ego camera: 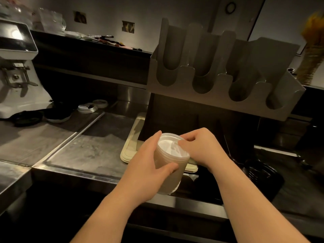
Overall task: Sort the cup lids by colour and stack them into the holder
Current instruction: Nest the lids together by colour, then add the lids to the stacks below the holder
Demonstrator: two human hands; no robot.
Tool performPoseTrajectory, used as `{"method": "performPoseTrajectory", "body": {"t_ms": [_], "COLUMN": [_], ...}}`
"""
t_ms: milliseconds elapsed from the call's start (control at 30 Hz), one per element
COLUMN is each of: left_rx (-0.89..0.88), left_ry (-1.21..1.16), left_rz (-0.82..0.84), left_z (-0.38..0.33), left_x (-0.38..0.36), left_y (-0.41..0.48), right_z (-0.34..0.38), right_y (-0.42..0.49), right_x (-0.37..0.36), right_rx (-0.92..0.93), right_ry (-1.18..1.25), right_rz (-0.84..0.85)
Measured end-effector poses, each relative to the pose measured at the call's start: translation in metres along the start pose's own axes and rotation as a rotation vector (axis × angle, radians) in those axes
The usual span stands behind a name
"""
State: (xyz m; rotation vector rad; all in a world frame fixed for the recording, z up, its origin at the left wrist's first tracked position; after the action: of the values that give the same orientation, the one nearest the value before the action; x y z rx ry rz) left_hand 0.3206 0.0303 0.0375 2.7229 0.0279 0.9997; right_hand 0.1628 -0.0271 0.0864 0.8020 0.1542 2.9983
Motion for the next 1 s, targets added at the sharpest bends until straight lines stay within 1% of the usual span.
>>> {"method": "performPoseTrajectory", "body": {"t_ms": [100,200,267,300,333,400,467,500,567,633,700,767,800,900,1000], "left_rx": [-0.037,-0.048,-0.042,-0.040,-0.043,-0.062,-0.078,-0.081,-0.079,-0.035,0.080,0.224,0.285,0.437,0.534], "left_ry": [0.051,0.051,0.010,-0.007,-0.016,0.005,0.064,0.104,0.190,0.279,0.367,0.433,0.466,0.633,0.722], "left_rz": [-0.033,-0.020,-0.015,-0.019,-0.019,0.000,0.013,0.006,-0.033,-0.095,-0.149,-0.148,-0.139,-0.102,-0.174], "left_z": [0.001,0.004,0.004,0.004,0.004,0.003,0.008,0.014,0.033,0.057,0.087,0.120,0.138,0.191,0.236], "left_x": [-0.006,-0.006,-0.003,0.000,0.003,0.012,0.024,0.034,0.061,0.094,0.128,0.160,0.174,0.214,0.244], "left_y": [-0.001,0.002,0.002,0.002,0.001,0.000,-0.001,0.000,0.004,0.009,0.013,0.018,0.021,0.031,0.041], "right_z": [-0.002,-0.005,-0.001,0.004,0.010,0.027,0.051,0.062,0.079,0.092,0.101,0.101,0.100,0.104,0.115], "right_y": [0.003,0.006,0.003,0.001,-0.003,-0.018,-0.039,-0.049,-0.062,-0.064,-0.054,-0.036,-0.026,0.004,0.036], "right_x": [0.000,0.005,0.011,0.013,0.014,0.008,-0.008,-0.020,-0.050,-0.087,-0.128,-0.173,-0.193,-0.249,-0.300], "right_rx": [0.004,-0.034,-0.045,-0.019,0.034,0.212,0.467,0.604,0.795,0.854,0.769,0.589,0.510,0.365,0.289], "right_ry": [-0.048,-0.097,-0.082,-0.077,-0.081,-0.089,-0.080,-0.072,-0.038,0.015,0.059,0.058,0.052,0.051,0.044], "right_rz": [0.016,0.052,0.016,-0.028,-0.084,-0.221,-0.321,-0.341,-0.307,-0.205,-0.062,0.107,0.164,0.270,0.345]}}
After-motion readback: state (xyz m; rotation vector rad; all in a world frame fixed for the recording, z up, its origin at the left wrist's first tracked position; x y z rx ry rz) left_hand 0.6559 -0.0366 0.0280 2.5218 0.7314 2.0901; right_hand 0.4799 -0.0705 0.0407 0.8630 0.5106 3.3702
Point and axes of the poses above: each hand's wrist, its own y-axis towards the middle knuckle, its own x-axis out of the back of the hand, z = x × y, the point moved 3 cm from there along y, towards the middle knuckle, and after that the axes turned 15 degrees about y, right-handed, at the moved point
